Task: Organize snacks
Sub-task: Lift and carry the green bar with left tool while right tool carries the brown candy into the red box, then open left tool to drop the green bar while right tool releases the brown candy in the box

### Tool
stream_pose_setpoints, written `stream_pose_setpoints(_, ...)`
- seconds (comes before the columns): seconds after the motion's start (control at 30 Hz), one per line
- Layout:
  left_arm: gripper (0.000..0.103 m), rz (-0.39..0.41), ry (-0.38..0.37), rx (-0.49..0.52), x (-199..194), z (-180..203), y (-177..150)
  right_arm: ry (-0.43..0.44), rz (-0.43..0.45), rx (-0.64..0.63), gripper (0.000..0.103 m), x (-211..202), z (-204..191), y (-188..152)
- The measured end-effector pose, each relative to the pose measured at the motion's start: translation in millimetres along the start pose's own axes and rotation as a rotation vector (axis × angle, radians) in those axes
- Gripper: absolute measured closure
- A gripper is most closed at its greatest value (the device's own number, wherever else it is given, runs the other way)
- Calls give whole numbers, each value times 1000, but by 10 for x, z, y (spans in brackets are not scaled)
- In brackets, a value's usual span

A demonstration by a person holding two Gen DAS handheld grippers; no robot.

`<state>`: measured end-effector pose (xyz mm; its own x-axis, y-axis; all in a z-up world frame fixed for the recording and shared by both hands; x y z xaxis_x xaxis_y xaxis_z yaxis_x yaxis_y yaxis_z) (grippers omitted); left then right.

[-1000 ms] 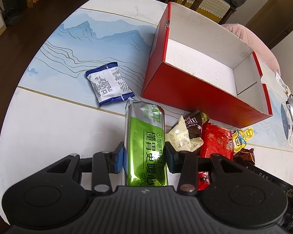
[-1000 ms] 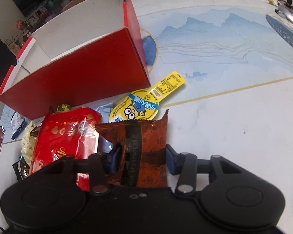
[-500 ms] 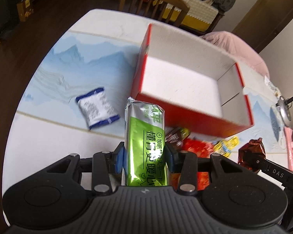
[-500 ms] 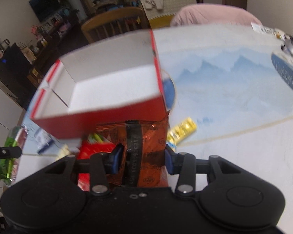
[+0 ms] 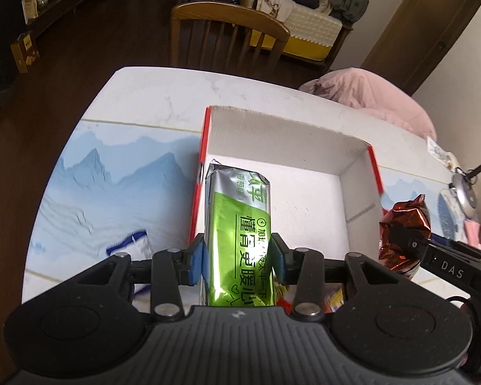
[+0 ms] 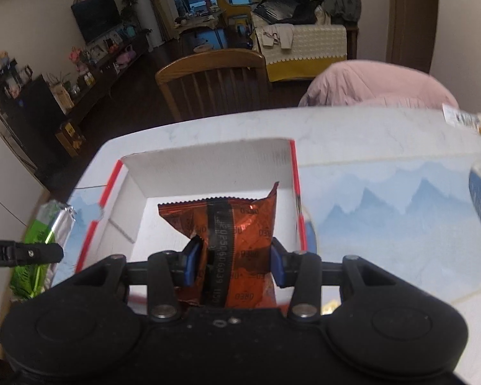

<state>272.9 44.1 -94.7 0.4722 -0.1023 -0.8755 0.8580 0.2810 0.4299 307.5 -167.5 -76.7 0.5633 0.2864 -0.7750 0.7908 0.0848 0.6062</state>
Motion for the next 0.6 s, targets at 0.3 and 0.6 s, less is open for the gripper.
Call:
stream_pose_setpoints(0.3,62,-22,83,56,486,82,370,-31,-71,-61,61,561,-98,145)
stream_pose_setpoints(0.6,62,-124,112,113,1036,288,437,-47,-176,-124,61,1022,-191,34)
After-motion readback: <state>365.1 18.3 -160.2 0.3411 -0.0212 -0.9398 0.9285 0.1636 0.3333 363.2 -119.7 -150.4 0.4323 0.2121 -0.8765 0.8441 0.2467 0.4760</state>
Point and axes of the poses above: each gripper's, at about its wrist camera, not at the fingertips, and x roughly the way its jaws point, z to its right, y to its top, the point moved 10 cm from there along x, roughly the way its jaws point, and after that the axes turned 2 degrees about -z, right-handed, at the moved point
